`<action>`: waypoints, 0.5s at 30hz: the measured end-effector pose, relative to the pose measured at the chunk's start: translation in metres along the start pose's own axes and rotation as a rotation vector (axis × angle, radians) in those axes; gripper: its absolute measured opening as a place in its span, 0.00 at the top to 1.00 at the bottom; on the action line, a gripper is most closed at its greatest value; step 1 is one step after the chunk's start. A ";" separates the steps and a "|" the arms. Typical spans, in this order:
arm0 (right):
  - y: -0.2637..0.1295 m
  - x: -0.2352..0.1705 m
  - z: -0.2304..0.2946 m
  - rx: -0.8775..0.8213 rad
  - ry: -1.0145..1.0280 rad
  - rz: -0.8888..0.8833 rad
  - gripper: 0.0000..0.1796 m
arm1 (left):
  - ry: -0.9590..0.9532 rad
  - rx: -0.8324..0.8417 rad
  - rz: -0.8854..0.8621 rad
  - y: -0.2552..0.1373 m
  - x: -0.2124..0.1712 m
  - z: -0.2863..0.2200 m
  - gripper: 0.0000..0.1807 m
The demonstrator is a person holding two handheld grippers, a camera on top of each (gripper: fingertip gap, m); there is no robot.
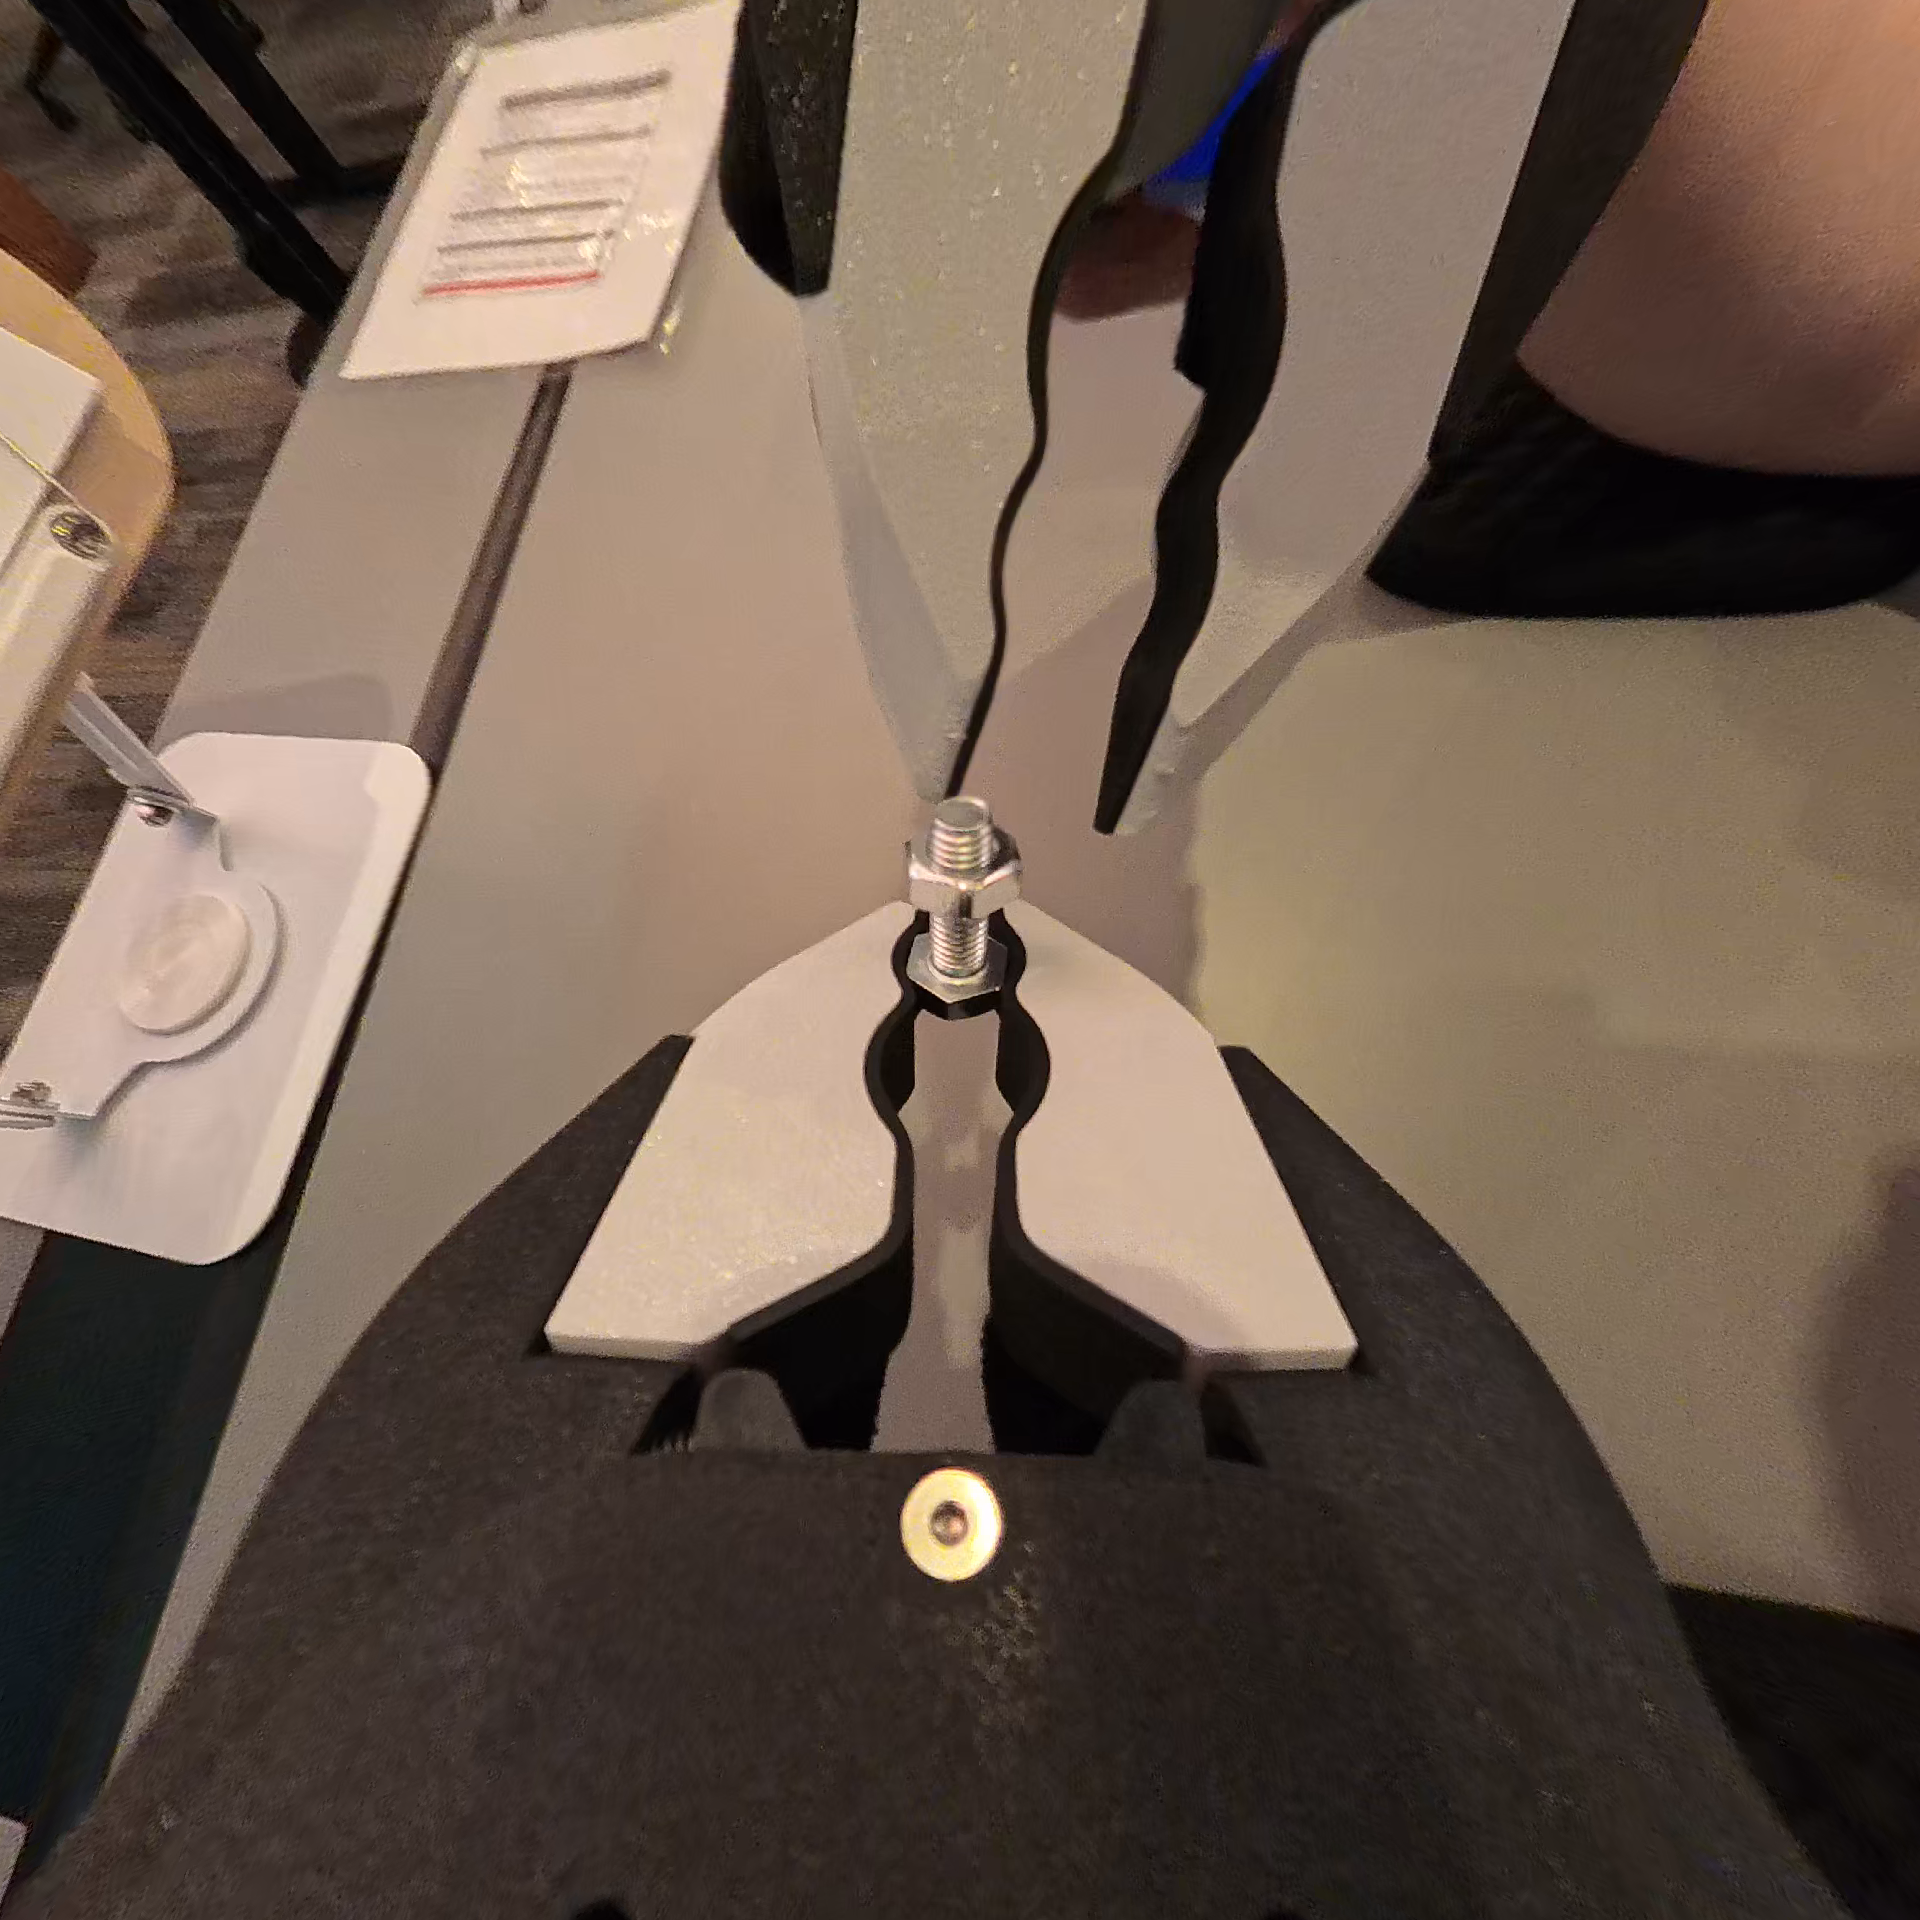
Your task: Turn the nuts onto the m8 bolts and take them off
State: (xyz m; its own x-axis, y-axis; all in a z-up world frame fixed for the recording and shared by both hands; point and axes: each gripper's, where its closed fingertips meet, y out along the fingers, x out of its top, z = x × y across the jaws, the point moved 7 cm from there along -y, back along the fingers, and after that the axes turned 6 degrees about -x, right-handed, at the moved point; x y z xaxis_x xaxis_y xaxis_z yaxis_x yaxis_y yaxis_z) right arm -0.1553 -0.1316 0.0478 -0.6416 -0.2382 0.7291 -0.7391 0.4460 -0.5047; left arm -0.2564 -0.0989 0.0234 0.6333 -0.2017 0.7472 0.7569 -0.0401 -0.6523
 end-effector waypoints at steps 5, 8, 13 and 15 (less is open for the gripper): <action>-0.008 0.010 -0.016 -0.023 0.156 -0.242 0.86 | -0.045 -0.009 -0.199 -0.011 0.018 0.003 0.94; -0.015 0.015 -0.029 0.006 0.326 -0.433 0.91 | -0.074 0.007 -0.330 -0.022 0.028 0.006 0.94; -0.016 0.014 -0.035 0.036 0.422 -0.529 0.91 | -0.083 0.028 -0.416 -0.030 0.034 0.008 0.94; -0.013 0.016 -0.034 0.065 0.444 -0.569 0.91 | -0.095 0.012 -0.437 -0.031 0.035 0.008 0.94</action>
State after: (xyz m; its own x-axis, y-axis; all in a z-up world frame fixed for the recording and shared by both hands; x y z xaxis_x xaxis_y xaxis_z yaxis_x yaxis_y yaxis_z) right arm -0.1489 -0.1121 0.0824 -0.0202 -0.0393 0.9990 -0.9535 0.3013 -0.0074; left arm -0.2566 -0.0970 0.0711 0.2647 -0.0780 0.9612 0.9583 -0.0901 -0.2713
